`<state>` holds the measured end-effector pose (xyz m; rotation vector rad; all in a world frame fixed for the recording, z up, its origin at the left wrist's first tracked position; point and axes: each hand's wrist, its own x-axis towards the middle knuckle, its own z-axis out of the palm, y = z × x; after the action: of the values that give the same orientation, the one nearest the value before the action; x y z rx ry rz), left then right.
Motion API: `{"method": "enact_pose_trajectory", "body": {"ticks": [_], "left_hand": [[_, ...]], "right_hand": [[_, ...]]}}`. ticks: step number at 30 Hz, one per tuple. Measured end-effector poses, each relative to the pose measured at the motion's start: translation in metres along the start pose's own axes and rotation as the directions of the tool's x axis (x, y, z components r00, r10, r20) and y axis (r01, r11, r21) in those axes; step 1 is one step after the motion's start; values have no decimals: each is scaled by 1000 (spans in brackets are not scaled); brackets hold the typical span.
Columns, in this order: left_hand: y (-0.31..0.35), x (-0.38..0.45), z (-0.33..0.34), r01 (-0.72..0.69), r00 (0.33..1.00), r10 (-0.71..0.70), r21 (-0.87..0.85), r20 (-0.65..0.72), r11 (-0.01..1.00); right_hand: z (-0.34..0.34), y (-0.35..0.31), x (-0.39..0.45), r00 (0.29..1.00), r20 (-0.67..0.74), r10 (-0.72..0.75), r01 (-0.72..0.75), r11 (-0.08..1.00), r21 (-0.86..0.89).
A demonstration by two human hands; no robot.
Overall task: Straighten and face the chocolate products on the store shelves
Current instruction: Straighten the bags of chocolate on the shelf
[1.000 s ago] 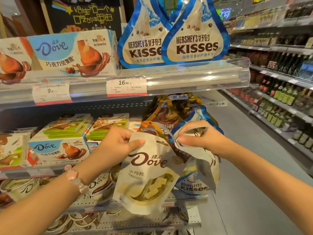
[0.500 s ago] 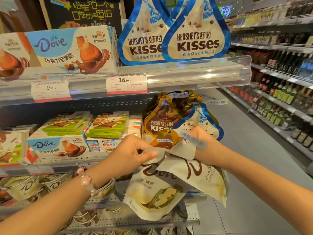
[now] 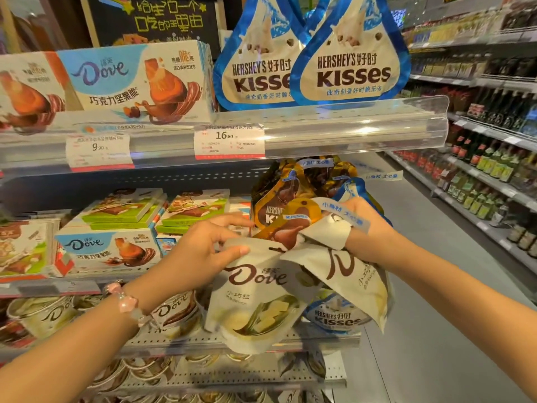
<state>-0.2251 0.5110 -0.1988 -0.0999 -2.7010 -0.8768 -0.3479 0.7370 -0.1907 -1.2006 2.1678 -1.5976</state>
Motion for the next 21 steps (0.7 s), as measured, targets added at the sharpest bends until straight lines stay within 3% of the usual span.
{"method": "enact_pose_trajectory", "body": {"ticks": [2, 8, 15, 21], "left_hand": [[-8, -1, -10, 19, 1000, -21, 63, 23, 998], [-30, 5, -29, 158, 972, -192, 223, 139, 962], [-33, 12, -38, 255, 939, -276, 124, 206, 959], [-35, 9, -40, 225, 930, -257, 148, 262, 963]], "right_hand": [[-6, 4, 3, 1000, -21, 2, -2, 1000, 17], [-6, 21, 22, 963, -242, 116, -157, 975, -158], [5, 32, 43, 894, -382, 235, -327, 925, -195], [2, 33, 49, 859, -456, 234, -347, 920, -182]]}}
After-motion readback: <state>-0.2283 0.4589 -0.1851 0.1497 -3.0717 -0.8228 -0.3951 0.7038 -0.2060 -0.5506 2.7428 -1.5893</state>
